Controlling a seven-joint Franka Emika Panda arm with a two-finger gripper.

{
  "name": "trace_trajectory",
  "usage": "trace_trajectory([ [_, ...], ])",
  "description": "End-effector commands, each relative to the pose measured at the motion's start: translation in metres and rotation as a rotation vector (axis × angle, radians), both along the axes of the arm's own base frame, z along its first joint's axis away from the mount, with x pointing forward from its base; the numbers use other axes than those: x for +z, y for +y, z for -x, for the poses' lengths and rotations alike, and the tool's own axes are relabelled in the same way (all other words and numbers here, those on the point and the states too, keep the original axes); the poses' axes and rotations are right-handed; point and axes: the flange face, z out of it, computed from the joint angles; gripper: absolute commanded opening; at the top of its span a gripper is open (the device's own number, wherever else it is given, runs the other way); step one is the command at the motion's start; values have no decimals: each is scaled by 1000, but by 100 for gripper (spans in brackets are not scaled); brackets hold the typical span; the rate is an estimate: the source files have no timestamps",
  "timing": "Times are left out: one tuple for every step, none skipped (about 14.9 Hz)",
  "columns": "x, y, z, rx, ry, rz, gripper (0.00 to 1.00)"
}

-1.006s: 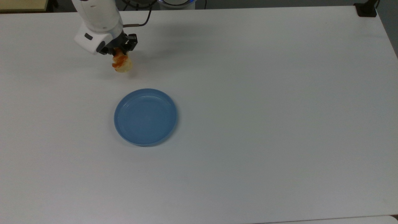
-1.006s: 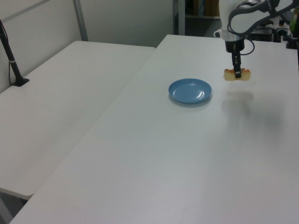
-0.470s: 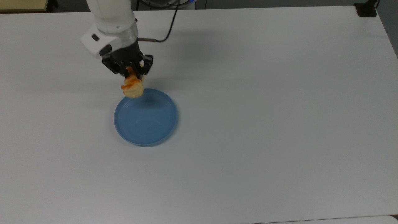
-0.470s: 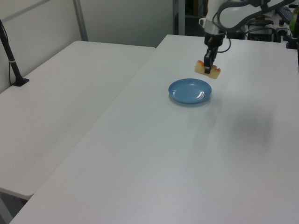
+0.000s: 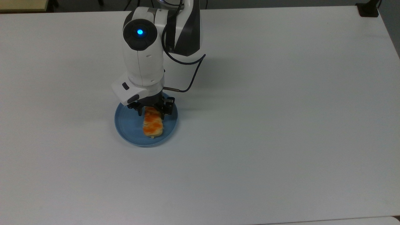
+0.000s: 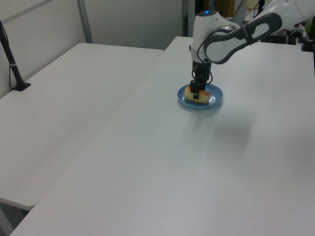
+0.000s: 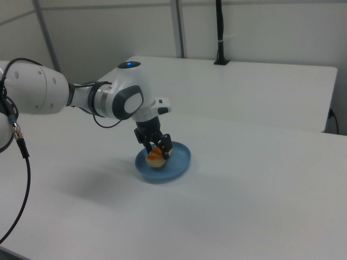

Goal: Put the bread onto the plate
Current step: 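Lower the bread roll onto the blue plate and release it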

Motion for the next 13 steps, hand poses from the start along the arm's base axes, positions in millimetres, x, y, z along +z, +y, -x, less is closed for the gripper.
trace_trajectory([
  [38,5,3,4,-32,23,100],
  [57,2,12,-2,-19,14,100],
  [81,0,23,-6,-1,3,100],
  [119,-1,41,0,26,5,100],
  [147,-1,55,1,44,-1,100],
  [168,4,69,9,63,-15,100],
  [186,17,80,31,78,-26,100],
  [199,26,90,47,95,-32,100],
  [210,31,99,58,108,-30,100],
  [221,35,108,66,119,-28,100],
  [228,35,114,68,124,-29,100],
  [236,31,119,62,123,-31,100],
  [239,30,119,60,118,-30,100],
])
